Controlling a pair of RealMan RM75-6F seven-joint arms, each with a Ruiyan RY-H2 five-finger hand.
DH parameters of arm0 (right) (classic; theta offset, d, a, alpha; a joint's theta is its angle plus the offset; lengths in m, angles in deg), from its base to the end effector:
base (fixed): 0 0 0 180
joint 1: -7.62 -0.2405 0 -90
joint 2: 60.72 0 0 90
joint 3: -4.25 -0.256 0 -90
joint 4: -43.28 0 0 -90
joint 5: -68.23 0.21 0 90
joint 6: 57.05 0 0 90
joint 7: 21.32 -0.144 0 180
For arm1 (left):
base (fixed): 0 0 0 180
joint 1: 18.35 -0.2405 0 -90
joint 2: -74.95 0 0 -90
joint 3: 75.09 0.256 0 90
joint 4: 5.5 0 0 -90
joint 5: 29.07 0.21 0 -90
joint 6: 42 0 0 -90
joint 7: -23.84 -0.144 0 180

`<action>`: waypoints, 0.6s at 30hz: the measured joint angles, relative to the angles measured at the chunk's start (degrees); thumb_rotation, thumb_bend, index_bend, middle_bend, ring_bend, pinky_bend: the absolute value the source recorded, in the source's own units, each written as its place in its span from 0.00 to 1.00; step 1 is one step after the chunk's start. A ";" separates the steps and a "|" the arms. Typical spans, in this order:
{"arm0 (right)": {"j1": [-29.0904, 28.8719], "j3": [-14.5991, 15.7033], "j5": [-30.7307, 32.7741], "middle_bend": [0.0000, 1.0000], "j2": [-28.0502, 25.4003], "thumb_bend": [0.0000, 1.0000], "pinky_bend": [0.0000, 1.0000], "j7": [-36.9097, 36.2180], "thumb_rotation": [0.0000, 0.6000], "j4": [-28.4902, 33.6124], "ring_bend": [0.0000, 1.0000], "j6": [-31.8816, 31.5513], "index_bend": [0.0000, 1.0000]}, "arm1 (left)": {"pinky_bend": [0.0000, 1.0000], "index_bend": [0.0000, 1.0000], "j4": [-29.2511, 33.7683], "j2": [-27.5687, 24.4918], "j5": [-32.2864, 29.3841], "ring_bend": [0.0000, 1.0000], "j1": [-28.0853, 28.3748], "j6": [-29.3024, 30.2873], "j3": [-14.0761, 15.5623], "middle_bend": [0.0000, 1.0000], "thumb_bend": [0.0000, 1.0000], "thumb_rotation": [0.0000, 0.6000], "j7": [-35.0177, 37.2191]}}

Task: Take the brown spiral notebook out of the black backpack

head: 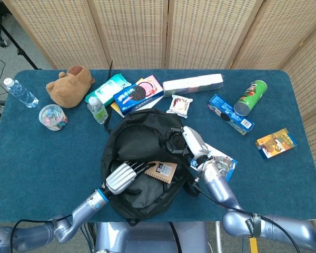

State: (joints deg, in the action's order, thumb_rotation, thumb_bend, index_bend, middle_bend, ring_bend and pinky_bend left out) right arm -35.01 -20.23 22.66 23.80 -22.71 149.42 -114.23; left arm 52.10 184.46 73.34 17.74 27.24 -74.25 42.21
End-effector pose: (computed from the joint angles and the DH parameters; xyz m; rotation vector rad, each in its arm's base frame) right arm -0.0676 -0.3382 0.0287 1.3993 -1.7419 1.4384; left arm -0.1433 0.2629 -0.1077 -2.1197 -1.0130 -1.4332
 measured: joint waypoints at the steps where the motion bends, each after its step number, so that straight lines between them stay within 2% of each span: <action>1: -0.05 -0.02 0.02 0.67 -0.06 0.70 0.28 0.00 1.00 0.06 0.46 0.00 0.62 | 0.13 0.11 -0.21 0.24 -0.16 0.02 0.21 -0.26 -0.06 0.00 0.24 1.00 -0.16; 6: -0.44 -0.16 0.38 0.67 -0.58 0.72 0.28 0.00 1.00 0.59 0.46 0.11 0.62 | 0.13 0.11 -2.42 2.26 -1.61 0.02 1.15 -1.82 -0.40 0.00 0.31 1.00 -0.83; 18: -0.75 0.00 0.98 0.67 -1.26 0.72 0.28 -0.22 1.00 1.28 0.46 -0.34 0.62 | 0.13 0.11 -9.83 7.25 -2.20 0.02 3.25 -0.65 -0.67 0.00 0.31 1.00 -0.03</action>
State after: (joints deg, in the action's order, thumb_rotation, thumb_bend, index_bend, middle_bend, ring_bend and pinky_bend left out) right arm -35.76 -20.23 23.65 22.54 -22.92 150.69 -114.57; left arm 42.27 191.71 71.13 20.99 26.59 -74.92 42.18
